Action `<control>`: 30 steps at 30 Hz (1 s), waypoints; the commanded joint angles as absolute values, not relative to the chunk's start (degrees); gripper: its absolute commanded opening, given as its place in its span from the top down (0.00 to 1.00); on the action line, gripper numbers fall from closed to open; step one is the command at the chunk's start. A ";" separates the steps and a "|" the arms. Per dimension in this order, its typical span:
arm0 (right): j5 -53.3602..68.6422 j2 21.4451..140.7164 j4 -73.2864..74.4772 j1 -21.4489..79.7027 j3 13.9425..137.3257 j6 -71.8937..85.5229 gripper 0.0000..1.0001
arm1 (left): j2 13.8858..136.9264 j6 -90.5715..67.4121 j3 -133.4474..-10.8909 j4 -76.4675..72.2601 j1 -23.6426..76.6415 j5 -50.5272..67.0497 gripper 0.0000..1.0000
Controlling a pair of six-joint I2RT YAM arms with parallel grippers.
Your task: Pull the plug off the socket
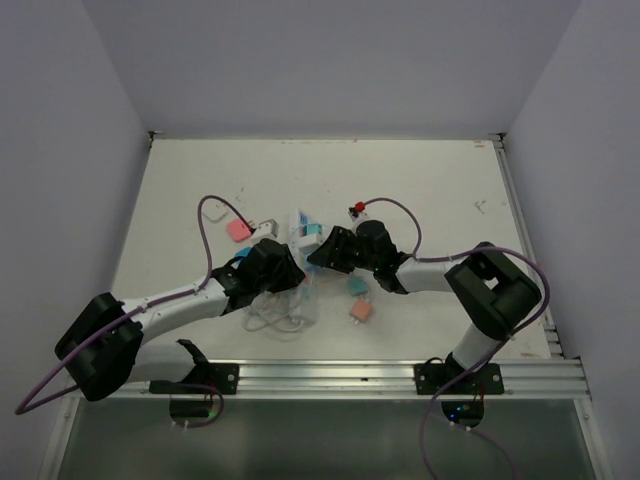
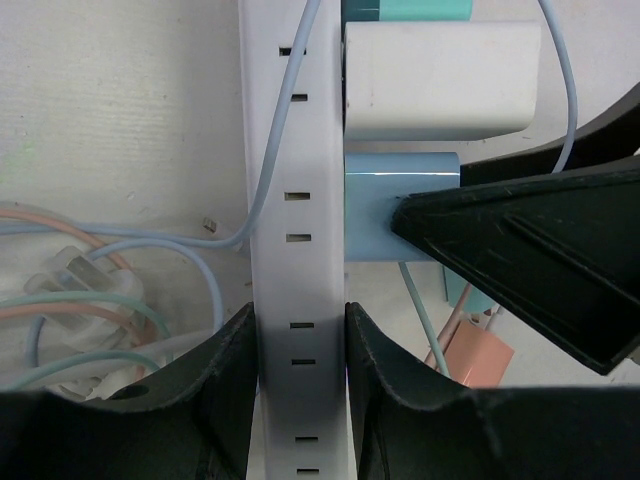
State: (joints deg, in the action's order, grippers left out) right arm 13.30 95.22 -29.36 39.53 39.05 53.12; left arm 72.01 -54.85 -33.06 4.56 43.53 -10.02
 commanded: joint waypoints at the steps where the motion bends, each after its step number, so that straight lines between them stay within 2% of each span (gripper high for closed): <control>1: 15.90 98.34 -36.82 39.55 41.13 56.25 0.50 | 71.98 -53.79 -32.87 0.97 43.33 -9.84 1.00; 2: 16.26 98.87 -38.22 39.55 41.05 56.77 0.52 | 72.16 -53.88 -32.78 0.97 43.33 -9.93 1.00; 8: 17.58 98.36 -39.03 39.55 39.73 57.84 0.93 | 72.16 -55.19 -33.66 5.96 43.42 -14.49 1.00; 10: 17.23 96.08 -37.19 39.46 39.81 57.05 0.99 | 72.16 -55.46 -34.10 9.64 43.50 -17.74 1.00; 19: 16.35 91.58 -30.67 38.50 39.81 56.51 1.00 | 72.95 -60.20 -36.56 23.62 43.42 -27.77 1.00; 30: 15.64 90.00 -29.88 38.50 39.64 57.13 1.00 | 76.11 -63.63 -37.88 26.81 43.42 -29.97 1.00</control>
